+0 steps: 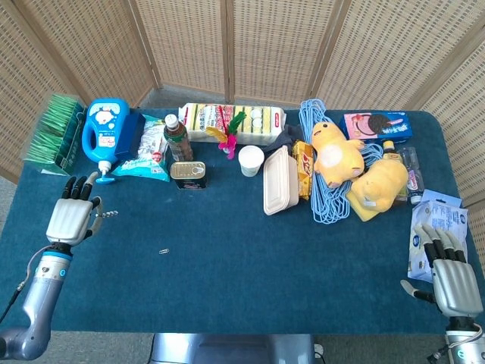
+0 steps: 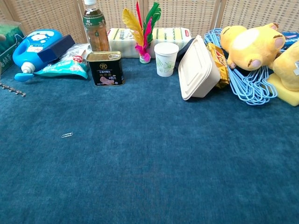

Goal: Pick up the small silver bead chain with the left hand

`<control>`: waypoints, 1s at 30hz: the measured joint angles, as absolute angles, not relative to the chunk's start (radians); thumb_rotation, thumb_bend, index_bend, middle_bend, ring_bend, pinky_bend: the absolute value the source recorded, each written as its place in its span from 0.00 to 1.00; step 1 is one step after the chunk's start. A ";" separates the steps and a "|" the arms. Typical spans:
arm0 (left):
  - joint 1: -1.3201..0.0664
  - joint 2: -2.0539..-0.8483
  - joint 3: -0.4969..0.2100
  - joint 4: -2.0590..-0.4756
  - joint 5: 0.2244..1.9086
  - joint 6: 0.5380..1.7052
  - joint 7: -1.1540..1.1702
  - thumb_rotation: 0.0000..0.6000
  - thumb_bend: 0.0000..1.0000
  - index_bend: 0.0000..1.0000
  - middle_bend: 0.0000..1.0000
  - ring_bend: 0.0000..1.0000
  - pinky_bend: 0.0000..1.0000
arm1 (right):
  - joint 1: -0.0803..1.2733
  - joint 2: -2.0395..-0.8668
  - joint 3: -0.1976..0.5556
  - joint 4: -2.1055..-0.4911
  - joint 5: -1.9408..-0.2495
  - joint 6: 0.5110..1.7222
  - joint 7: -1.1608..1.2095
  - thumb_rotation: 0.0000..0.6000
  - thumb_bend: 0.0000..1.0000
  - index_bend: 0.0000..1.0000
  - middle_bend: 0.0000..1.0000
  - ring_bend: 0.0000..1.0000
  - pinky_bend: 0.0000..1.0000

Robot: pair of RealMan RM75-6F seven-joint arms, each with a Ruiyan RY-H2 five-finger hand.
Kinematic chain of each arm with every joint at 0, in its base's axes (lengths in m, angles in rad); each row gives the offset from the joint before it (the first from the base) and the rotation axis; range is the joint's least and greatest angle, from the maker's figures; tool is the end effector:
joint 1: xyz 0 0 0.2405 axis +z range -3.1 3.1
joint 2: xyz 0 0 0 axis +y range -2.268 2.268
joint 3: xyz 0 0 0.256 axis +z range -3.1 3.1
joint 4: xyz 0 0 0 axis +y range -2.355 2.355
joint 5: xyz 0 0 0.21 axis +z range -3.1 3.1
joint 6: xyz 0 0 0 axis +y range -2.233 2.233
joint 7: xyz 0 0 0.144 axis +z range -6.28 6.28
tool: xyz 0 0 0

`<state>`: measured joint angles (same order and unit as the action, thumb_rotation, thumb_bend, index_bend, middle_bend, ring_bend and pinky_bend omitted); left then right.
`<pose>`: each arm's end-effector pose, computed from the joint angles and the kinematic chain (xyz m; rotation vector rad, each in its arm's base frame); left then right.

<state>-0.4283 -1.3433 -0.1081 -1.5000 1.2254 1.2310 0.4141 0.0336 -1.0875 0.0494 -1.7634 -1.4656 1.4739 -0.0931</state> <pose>-0.2686 0.2924 0.0800 -1.5855 -0.7443 -0.6999 -0.2966 -0.1634 0.1557 1.3388 -0.9811 0.8658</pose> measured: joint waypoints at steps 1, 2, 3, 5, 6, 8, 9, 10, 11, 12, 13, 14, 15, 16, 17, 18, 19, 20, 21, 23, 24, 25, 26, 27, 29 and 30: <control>-0.427 -1.337 -0.107 -1.514 1.233 1.236 0.419 1.00 0.69 0.53 0.00 0.00 0.00 | 0.033 -1.087 0.049 -1.764 -1.466 1.474 -0.092 1.00 0.00 0.00 0.00 0.00 0.00; -0.426 -1.329 -0.104 -1.535 1.243 1.243 0.425 1.00 0.69 0.53 0.00 0.00 0.00 | 0.033 -1.087 0.050 -1.764 -1.466 1.475 -0.091 1.00 0.00 0.00 0.00 0.00 0.00; -0.424 -1.323 -0.102 -1.550 1.249 1.247 0.430 1.00 0.69 0.53 0.00 0.00 0.00 | 0.033 -1.086 0.050 -1.764 -1.466 1.475 -0.090 1.00 0.00 0.00 0.00 0.00 0.00; -0.422 -1.311 -0.098 -1.584 1.264 1.255 0.441 1.00 0.69 0.53 0.00 0.00 0.00 | 0.033 -1.085 0.050 -1.765 -1.466 1.476 -0.088 1.00 0.00 0.00 0.00 0.00 0.00; -0.422 -1.307 -0.096 -1.598 1.270 1.258 0.446 1.00 0.69 0.53 0.00 0.00 0.00 | 0.033 -1.084 0.050 -1.764 -1.465 1.476 -0.087 1.00 0.00 0.00 0.00 0.00 0.00; -0.421 -1.299 -0.091 -1.628 1.280 1.261 0.457 1.00 0.69 0.53 0.00 0.00 0.00 | 0.033 -1.084 0.051 -1.764 -1.465 1.476 -0.086 1.00 0.00 0.00 0.00 0.00 0.00; -0.421 -1.296 -0.089 -1.642 1.284 1.262 0.462 1.00 0.69 0.53 0.00 0.00 0.00 | 0.033 -1.083 0.051 -1.764 -1.464 1.475 -0.085 1.00 0.00 0.00 0.00 0.00 0.00; -0.421 -1.294 -0.087 -1.656 1.288 1.263 0.468 1.00 0.69 0.53 0.00 0.00 0.00 | 0.033 -1.083 0.051 -1.764 -1.464 1.475 -0.084 1.00 0.00 0.00 0.00 0.00 0.00; -0.421 -1.290 -0.083 -1.678 1.293 1.263 0.478 1.00 0.69 0.53 0.00 0.00 0.00 | 0.033 -1.083 0.051 -1.763 -1.463 1.475 -0.084 1.00 0.00 0.00 0.00 0.00 0.00; -0.421 -1.288 -0.081 -1.694 1.297 1.263 0.486 1.00 0.69 0.53 0.00 0.00 0.00 | 0.033 -1.083 0.051 -1.763 -1.463 1.475 -0.084 1.00 0.00 0.00 0.00 0.00 0.00; -0.421 -1.285 -0.078 -1.711 1.299 1.263 0.495 1.00 0.69 0.53 0.00 0.00 0.00 | 0.033 -1.083 0.051 -1.763 -1.462 1.474 -0.084 1.00 0.00 0.00 0.00 0.00 0.00; -0.422 -1.282 -0.075 -1.732 1.302 1.262 0.506 1.00 0.69 0.53 0.00 0.00 0.00 | 0.033 -1.083 0.051 -1.763 -1.462 1.474 -0.083 1.00 0.00 0.00 0.00 0.00 0.00; -0.422 -1.279 -0.072 -1.746 1.303 1.260 0.514 1.00 0.69 0.53 0.00 0.00 0.00 | 0.033 -1.083 0.052 -1.763 -1.462 1.475 -0.083 1.00 0.00 0.00 0.00 0.00 0.00; -0.422 -1.277 -0.069 -1.760 1.303 1.257 0.520 1.00 0.69 0.53 0.00 0.00 0.00 | 0.033 -1.082 0.052 -1.763 -1.462 1.475 -0.082 1.00 0.00 0.00 0.00 0.00 0.00; -0.423 -1.272 -0.064 -1.780 1.304 1.252 0.527 1.00 0.69 0.53 0.00 0.00 0.00 | 0.033 -1.082 0.053 -1.763 -1.461 1.476 -0.081 1.00 0.00 0.00 0.00 0.00 0.00; -0.423 -1.267 -0.060 -1.797 1.302 1.247 0.534 1.00 0.69 0.53 0.00 0.00 0.00 | 0.033 -1.081 0.053 -1.763 -1.461 1.476 -0.079 1.00 0.00 0.00 0.00 0.00 0.00; -0.424 -1.262 -0.057 -1.815 1.299 1.242 0.543 1.00 0.69 0.53 0.00 0.00 0.00 | 0.033 -1.080 0.053 -1.763 -1.461 1.476 -0.078 1.00 0.00 0.00 0.00 0.00 0.00; -0.425 -1.252 -0.052 -1.841 1.292 1.233 0.554 1.00 0.69 0.53 0.00 0.00 0.00 | 0.033 -1.080 0.053 -1.762 -1.460 1.476 -0.077 1.00 0.00 0.00 0.00 0.00 0.00; -0.426 -1.244 -0.049 -1.862 1.283 1.225 0.561 1.00 0.69 0.53 0.00 0.00 0.00 | 0.033 -1.080 0.053 -1.762 -1.460 1.475 -0.076 1.00 0.00 0.00 0.00 0.00 0.00; -0.430 -1.221 -0.043 -1.908 1.260 1.207 0.585 1.00 0.69 0.53 0.00 0.00 0.00 | 0.033 -1.080 0.053 -1.761 -1.460 1.475 -0.077 1.00 0.00 0.00 0.00 0.00 0.00; -0.432 -1.213 -0.041 -1.921 1.253 1.202 0.599 1.00 0.69 0.53 0.00 0.00 0.00 | 0.033 -1.080 0.053 -1.762 -1.461 1.475 -0.077 1.00 0.00 0.00 0.00 0.00 0.00; -0.434 -1.207 -0.039 -1.931 1.248 1.199 0.612 1.00 0.69 0.53 0.00 0.00 0.00 | 0.033 -1.080 0.053 -1.762 -1.461 1.475 -0.077 1.00 0.00 0.00 0.00 0.00 0.00; -0.436 -1.201 -0.036 -1.944 1.241 1.195 0.624 1.00 0.69 0.53 0.00 0.00 0.00 | 0.033 -1.080 0.053 -1.762 -1.461 1.475 -0.077 1.00 0.00 0.00 0.00 0.00 0.00; -0.438 -1.198 -0.035 -1.952 1.236 1.191 0.629 1.00 0.69 0.53 0.00 0.00 0.00 | 0.033 -1.080 0.052 -1.763 -1.462 1.475 -0.078 1.00 0.00 0.00 0.00 0.00 0.00; -0.444 -1.195 -0.032 -1.965 1.225 1.183 0.639 1.00 0.69 0.53 0.00 0.00 0.00 | 0.033 -1.081 0.052 -1.763 -1.462 1.476 -0.080 1.00 0.00 0.00 0.00 0.00 0.00; -0.447 -1.196 -0.031 -1.968 1.219 1.178 0.644 1.00 0.69 0.53 0.00 0.00 0.00 | 0.033 -1.081 0.052 -1.763 -1.462 1.476 -0.081 1.00 0.00 0.00 0.00 0.00 0.00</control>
